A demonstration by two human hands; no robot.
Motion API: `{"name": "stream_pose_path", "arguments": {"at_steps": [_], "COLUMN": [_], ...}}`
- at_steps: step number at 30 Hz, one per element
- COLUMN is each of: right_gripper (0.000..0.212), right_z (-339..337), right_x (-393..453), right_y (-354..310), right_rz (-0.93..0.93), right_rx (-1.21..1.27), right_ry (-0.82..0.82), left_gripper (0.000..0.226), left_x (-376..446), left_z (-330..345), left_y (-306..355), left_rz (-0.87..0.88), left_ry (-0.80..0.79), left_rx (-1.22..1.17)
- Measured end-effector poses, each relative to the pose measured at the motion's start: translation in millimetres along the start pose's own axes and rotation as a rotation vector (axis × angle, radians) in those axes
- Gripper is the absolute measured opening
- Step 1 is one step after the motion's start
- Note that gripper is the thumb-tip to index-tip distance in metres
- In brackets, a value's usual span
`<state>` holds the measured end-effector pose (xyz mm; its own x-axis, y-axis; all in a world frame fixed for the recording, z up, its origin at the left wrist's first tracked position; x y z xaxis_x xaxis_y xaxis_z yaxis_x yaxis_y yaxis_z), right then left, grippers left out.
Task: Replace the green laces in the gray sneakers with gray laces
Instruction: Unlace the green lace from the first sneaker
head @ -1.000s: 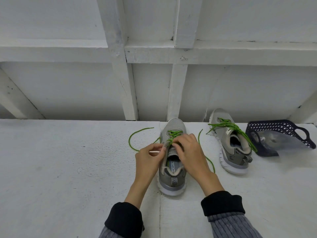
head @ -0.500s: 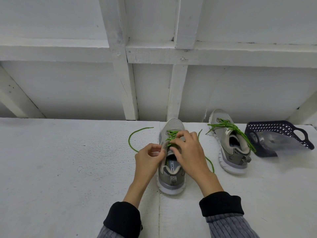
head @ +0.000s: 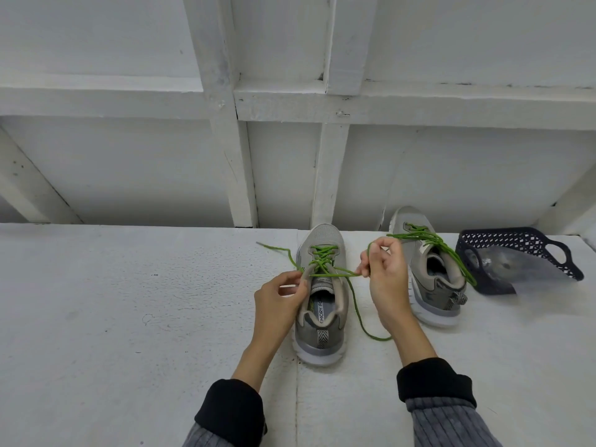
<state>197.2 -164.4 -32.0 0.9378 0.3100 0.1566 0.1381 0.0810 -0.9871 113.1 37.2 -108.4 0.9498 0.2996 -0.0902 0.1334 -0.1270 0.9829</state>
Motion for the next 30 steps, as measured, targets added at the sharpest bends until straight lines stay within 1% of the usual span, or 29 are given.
{"name": "stream_pose_path", "arguments": {"at_steps": [2, 4, 7, 9, 10, 12, 13, 15, 17, 18, 19, 20, 22, 24, 25, 27, 28, 29, 30], "right_gripper": [0.012, 0.006, 0.014, 0.011, 0.009, 0.005, 0.009, 0.015, 0.014, 0.014, 0.015, 0.017, 0.016, 0.007, 0.007, 0.018, 0.018, 0.016, 0.013], "right_z": [6, 25, 51, 56, 55, 48, 41, 27, 21, 18, 15, 13, 15, 28, 36, 48, 51, 53, 53], "right_x": [0, 0, -2, -2, -1, 1, 2, 3, 3, 2, 1, 0, -2, -3, -3, -4, -4, -4, -5], "right_y": [-1, -4, 3, 10, 11, 9, 8, 5, 3, 2, 1, -3, -10, -12, -9, 4, 6, 8, 5], "right_rz": [0.000, -0.033, -0.063, -0.033, -0.029, -0.030, -0.017, 0.005, 0.005, 0.006, 0.007, 0.001, -0.024, -0.055, -0.061, -0.034, -0.024, -0.020, -0.035], "right_rx": [-0.200, -0.411, -0.756, -0.853, -0.857, -0.750, -0.635, -0.303, 0.048, 0.135, 0.127, 0.032, -0.257, -0.512, -0.665, -0.981, -1.076, -1.095, -1.035], "right_ry": [-0.069, -0.216, -0.385, -0.413, -0.400, -0.332, -0.281, -0.204, -0.194, -0.185, -0.170, -0.153, -0.167, -0.261, -0.314, -0.396, -0.401, -0.391, -0.374], "left_gripper": [0.021, 0.020, 0.016, 0.015, 0.015, 0.021, 0.023, 0.026, 0.029, 0.031, 0.033, 0.034, 0.031, 0.027, 0.025, 0.020, 0.016, 0.013, 0.009], "left_x": [0, -2, -4, -5, -6, -8, -8, -8, -6, -6, -5, -5, -5, -5, -5, -6, -7, -7, -8], "left_z": [0, 0, 0, 0, 0, -2, -2, 1, 6, 8, 9, 10, 9, 8, 8, 7, 6, 5, 3], "left_y": [0, 2, 6, 7, 8, 9, 10, 14, 18, 20, 22, 23, 24, 25, 25, 25, 24, 22, 20], "left_rz": [0.001, 0.009, 0.029, 0.034, 0.038, 0.054, 0.069, 0.112, 0.158, 0.180, 0.195, 0.205, 0.209, 0.204, 0.200, 0.183, 0.168, 0.149, 0.135], "left_ry": [0.006, 0.019, 0.027, 0.031, 0.037, 0.050, 0.045, 0.001, -0.059, -0.076, -0.084, -0.086, -0.079, -0.071, -0.070, -0.063, -0.053, -0.039, -0.024], "left_rx": [-0.009, -0.017, -0.026, -0.027, -0.035, -0.060, -0.057, 0.007, 0.121, 0.179, 0.224, 0.248, 0.244, 0.245, 0.242, 0.195, 0.155, 0.120, 0.097]}}
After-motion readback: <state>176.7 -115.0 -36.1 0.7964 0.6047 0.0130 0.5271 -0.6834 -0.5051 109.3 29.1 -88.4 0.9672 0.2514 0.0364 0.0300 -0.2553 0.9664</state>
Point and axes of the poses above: each hand's wrist, its own x-axis towards the middle knuckle, its own z-axis out of the palm, y = z × x, the point moved 10 cm from there along x, towards the middle knuckle, and after that the axes turned 14 degrees about -y, right-handed, at the moved point
